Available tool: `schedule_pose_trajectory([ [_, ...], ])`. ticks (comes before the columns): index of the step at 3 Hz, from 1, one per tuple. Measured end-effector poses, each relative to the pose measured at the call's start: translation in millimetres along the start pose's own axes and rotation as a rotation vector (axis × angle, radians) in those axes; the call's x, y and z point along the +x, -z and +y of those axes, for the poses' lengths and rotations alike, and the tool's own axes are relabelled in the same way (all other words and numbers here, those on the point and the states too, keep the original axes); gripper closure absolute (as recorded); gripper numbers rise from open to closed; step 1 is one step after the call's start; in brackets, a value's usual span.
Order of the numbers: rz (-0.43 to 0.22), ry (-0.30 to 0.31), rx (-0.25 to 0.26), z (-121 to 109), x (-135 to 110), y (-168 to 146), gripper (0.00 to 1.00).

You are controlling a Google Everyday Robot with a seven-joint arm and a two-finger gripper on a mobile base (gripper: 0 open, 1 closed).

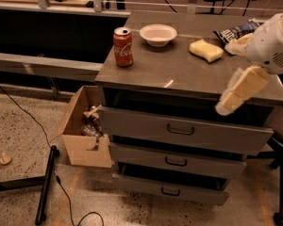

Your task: Place coke can into paper bowl

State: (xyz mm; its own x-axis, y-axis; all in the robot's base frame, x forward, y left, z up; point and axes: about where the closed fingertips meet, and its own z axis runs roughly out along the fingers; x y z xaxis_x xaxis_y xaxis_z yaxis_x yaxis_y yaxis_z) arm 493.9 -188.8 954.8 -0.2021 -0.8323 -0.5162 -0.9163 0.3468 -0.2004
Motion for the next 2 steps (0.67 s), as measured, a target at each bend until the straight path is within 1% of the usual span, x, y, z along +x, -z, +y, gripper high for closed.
schedule_pose_trajectory([
  [1,-0.222,-0.028,0.012,-22,-25,-36,0.0],
  [2,-0.363,-0.09,0.062,-41,-51,-81,0.0],
])
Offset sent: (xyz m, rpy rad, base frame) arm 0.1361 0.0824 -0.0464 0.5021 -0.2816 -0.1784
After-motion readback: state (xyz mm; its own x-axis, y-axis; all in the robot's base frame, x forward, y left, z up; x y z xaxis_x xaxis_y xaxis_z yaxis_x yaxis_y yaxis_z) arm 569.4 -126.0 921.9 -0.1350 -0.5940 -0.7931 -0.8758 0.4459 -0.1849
